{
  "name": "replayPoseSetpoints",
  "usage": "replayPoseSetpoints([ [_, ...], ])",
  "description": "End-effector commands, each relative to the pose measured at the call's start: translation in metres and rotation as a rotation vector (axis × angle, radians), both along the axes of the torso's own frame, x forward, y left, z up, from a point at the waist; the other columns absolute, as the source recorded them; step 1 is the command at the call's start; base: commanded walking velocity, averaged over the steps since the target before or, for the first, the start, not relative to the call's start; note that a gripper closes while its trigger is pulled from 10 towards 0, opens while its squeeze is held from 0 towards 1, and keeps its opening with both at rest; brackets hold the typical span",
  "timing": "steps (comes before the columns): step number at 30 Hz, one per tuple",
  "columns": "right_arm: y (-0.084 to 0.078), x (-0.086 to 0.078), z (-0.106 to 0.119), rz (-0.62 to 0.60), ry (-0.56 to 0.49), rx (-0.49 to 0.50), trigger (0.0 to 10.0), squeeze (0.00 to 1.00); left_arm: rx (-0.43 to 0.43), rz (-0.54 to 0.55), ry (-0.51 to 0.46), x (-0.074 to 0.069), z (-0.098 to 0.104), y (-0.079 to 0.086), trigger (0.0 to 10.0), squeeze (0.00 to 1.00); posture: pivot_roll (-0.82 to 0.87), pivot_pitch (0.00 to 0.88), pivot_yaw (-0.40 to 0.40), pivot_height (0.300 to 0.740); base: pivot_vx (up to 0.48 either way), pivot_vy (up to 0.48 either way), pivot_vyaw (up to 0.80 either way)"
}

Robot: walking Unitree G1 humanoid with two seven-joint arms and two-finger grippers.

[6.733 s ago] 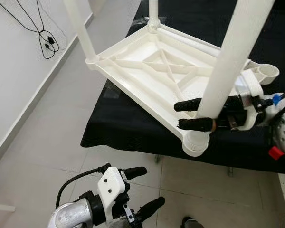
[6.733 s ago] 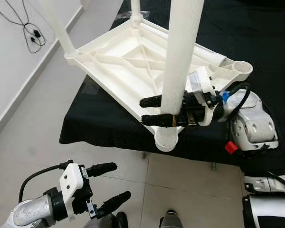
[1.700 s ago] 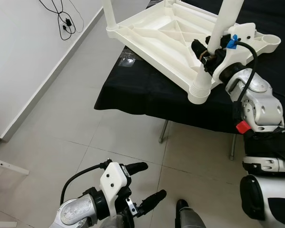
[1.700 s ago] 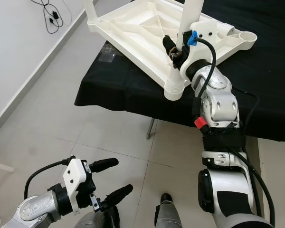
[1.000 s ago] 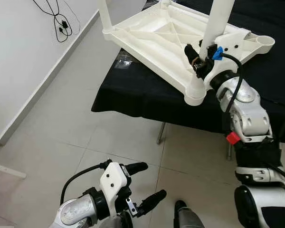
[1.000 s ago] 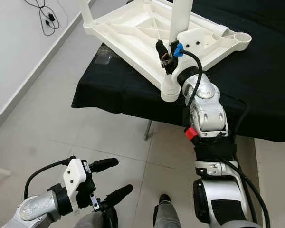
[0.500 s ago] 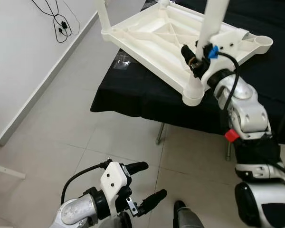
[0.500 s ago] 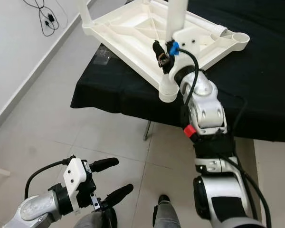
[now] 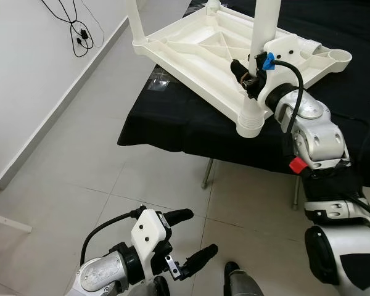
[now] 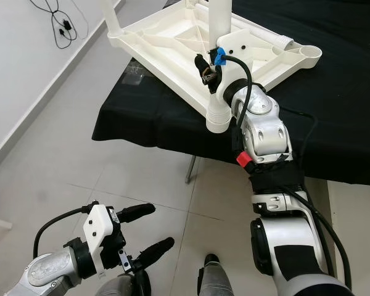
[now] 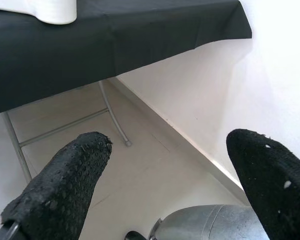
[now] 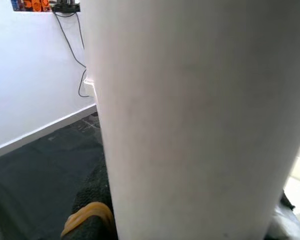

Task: Building children table

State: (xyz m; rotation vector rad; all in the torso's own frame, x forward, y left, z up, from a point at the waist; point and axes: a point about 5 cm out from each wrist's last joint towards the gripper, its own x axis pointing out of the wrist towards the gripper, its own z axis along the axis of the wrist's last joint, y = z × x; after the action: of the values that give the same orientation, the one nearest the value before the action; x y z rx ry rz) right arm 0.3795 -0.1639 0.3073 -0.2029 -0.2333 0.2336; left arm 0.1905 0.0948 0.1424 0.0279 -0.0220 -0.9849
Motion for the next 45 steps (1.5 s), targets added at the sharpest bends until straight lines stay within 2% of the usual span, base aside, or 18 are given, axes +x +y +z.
replayPoseSetpoints([
  [1, -0.008, 0.005, -0.023, -0.054, 0.103, 0.036, 10.0, 0.0, 0.012, 0.0, 0.024, -0.002, -0.006, 0.002, 10.0, 0.0, 0.0, 0.264, 0.078, 0.74, 0.0, 0.0, 0.0],
  [9, -0.013, 0.006, -0.031, -0.099, 0.138, 0.07, 10.0, 0.0, 0.013, -0.002, 0.026, -0.002, -0.006, 0.002, 10.0, 0.0, 0.0, 0.268, 0.08, 0.74, 0.0, 0.0, 0.0],
  [25, -0.015, 0.007, -0.03, -0.123, 0.132, 0.086, 10.0, 0.0, 0.006, 0.002, 0.026, -0.001, -0.005, 0.002, 10.0, 0.0, -0.01, 0.268, 0.074, 0.74, 0.0, 0.0, 0.0],
  [26, -0.014, 0.007, -0.03, -0.108, 0.127, 0.099, 10.0, 0.39, 0.005, 0.001, 0.026, -0.001, -0.005, 0.002, 10.0, 0.0, -0.01, 0.268, 0.074, 0.74, 0.0, 0.0, 0.0],
  [27, -0.014, 0.006, -0.029, -0.095, 0.121, 0.11, 10.0, 1.0, 0.004, 0.001, 0.026, -0.001, -0.005, 0.002, 10.0, 0.0, -0.01, 0.273, 0.075, 0.74, 0.0, 0.0, 0.0],
  [32, -0.012, 0.005, -0.02, -0.085, 0.072, 0.109, 10.0, 1.0, 0.003, 0.0, 0.027, -0.001, -0.006, 0.001, 10.0, 0.0, -0.01, 0.267, 0.073, 0.74, 0.0, 0.0, 0.0],
  [33, -0.011, 0.005, -0.018, -0.076, 0.067, 0.114, 10.0, 0.95, 0.004, 0.0, 0.027, -0.001, -0.006, 0.001, 10.0, 0.0, -0.01, 0.267, 0.071, 0.74, 0.0, 0.0, 0.0],
  [34, -0.011, 0.004, -0.016, -0.067, 0.059, 0.119, 10.0, 0.7, 0.004, 0.001, 0.027, -0.001, -0.006, 0.001, 10.0, 0.0, -0.01, 0.263, 0.072, 0.74, 0.0, 0.0, 0.0],
  [35, -0.011, 0.004, -0.014, -0.055, 0.05, 0.127, 10.0, 0.33, 0.004, 0.001, 0.026, -0.001, -0.006, 0.001, 10.0, 0.0, -0.01, 0.263, 0.072, 0.74, 0.0, 0.0, 0.0],
  [38, -0.011, 0.004, -0.012, -0.047, 0.045, 0.133, 10.0, 0.33, 0.005, 0.002, 0.026, -0.001, -0.006, 0.001, 10.0, 0.0, -0.01, 0.263, 0.072, 0.74, 0.0, 0.0, 0.0],
  [39, -0.011, 0.004, -0.01, -0.035, 0.035, 0.137, 10.0, 0.0, 0.004, 0.004, 0.025, -0.001, -0.006, 0.001, 10.0, 0.0, -0.01, 0.263, 0.07, 0.74, 0.0, 0.0, 0.0],
  [40, -0.011, 0.004, -0.01, -0.035, 0.035, 0.137, 10.0, 0.0, 0.004, 0.004, 0.025, -0.001, -0.006, 0.001, 10.0, 0.0, -0.01, 0.263, 0.07, 0.74, 0.0, 0.0, 0.0],
  [42, -0.008, 0.001, -0.001, 0.068, -0.003, 0.125, 10.0, 0.0, 0.004, 0.008, 0.023, -0.001, -0.005, 0.001, 10.0, 0.0, 0.0, 0.26, 0.069, 0.74, 0.0, 0.0, 0.0],
  [43, -0.008, 0.001, -0.001, 0.068, -0.003, 0.125, 10.0, 0.0, 0.004, 0.008, 0.023, -0.001, -0.005, 0.001, 10.0, 0.0, 0.0, 0.26, 0.069, 0.74, 0.0, 0.0, 0.0],
  [45, -0.005, -0.003, 0.007, 0.192, -0.042, 0.084, 10.0, 0.0, 0.003, 0.01, 0.022, -0.001, -0.005, 0.001, 10.0, 0.0, 0.0, 0.261, 0.068, 0.74, 0.0, 0.0, 0.0],
])
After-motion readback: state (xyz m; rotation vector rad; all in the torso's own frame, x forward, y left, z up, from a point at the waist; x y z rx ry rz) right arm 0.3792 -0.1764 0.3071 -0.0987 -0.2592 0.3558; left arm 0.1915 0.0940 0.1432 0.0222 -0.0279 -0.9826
